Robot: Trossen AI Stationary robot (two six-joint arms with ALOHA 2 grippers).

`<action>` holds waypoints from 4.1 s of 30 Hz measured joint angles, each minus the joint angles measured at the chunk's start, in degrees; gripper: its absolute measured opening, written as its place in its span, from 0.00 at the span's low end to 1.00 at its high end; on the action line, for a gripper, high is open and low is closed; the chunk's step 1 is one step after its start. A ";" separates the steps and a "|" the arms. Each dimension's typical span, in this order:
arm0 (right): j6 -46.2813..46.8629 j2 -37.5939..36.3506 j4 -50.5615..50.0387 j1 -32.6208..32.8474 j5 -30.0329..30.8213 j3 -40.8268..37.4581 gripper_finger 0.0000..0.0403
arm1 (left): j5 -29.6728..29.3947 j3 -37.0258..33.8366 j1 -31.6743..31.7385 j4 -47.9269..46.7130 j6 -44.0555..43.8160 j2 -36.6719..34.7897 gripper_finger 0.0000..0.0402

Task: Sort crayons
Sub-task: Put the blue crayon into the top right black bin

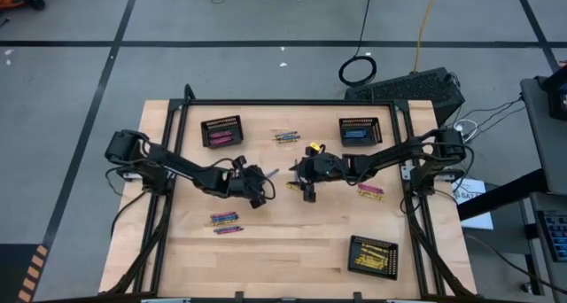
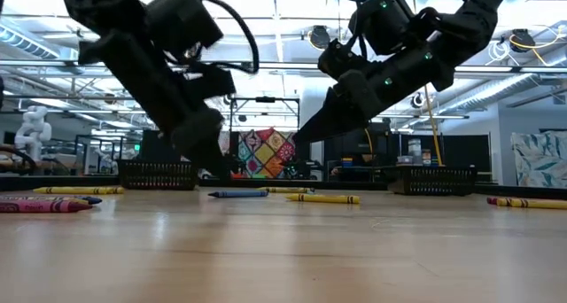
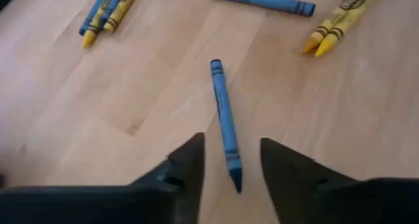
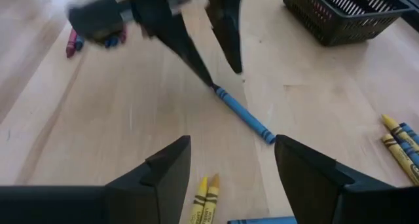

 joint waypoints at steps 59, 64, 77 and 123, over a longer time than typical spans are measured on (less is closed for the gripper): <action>-13.57 14.65 -6.71 0.20 -21.35 13.03 0.51 | 1.40 0.00 -2.29 0.66 4.64 0.73 0.00; -17.14 14.67 -10.63 0.25 -23.43 13.03 0.44 | -0.06 0.02 -3.61 -9.27 1.09 -0.70 0.00; -19.31 10.30 -18.45 5.44 -21.50 13.00 0.34 | -9.70 0.09 -8.09 -15.32 -10.36 -4.10 0.00; -22.44 -25.96 -74.51 -26.69 9.83 12.00 0.00 | -26.55 0.04 -13.57 -8.97 -11.73 -3.94 0.00</action>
